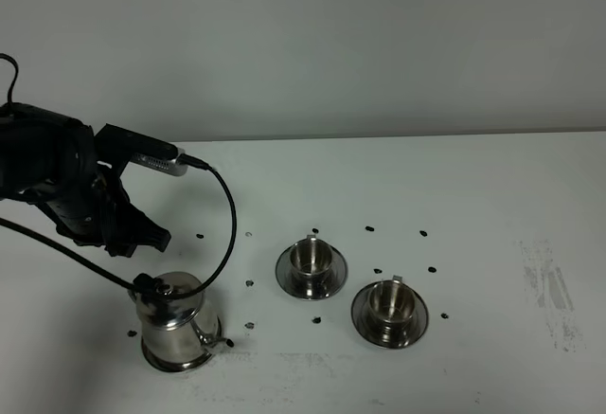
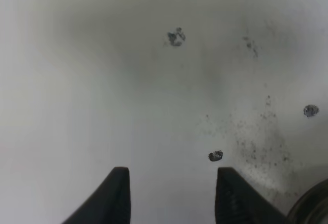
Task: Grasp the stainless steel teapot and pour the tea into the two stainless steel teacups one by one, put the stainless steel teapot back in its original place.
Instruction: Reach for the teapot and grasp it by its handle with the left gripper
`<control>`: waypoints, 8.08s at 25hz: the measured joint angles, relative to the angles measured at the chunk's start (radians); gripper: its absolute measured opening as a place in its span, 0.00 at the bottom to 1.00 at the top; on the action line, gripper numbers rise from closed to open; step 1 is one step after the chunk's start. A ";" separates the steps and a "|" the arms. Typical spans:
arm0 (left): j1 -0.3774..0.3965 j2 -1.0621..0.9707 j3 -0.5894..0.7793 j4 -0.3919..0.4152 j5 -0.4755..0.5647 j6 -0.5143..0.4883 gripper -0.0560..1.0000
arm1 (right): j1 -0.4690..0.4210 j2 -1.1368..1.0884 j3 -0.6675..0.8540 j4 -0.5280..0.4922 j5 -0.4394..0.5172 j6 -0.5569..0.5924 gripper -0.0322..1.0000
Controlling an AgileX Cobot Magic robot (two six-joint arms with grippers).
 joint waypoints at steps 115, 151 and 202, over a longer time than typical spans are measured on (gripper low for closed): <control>0.003 -0.004 0.020 -0.092 0.172 0.096 0.41 | 0.000 0.000 0.000 0.000 0.000 0.001 0.51; -0.003 0.018 0.020 -0.090 0.171 0.070 0.41 | 0.000 0.000 0.000 0.000 0.000 0.000 0.51; 0.001 0.019 0.020 -0.041 0.175 0.024 0.41 | 0.000 0.000 0.000 0.000 0.000 0.001 0.51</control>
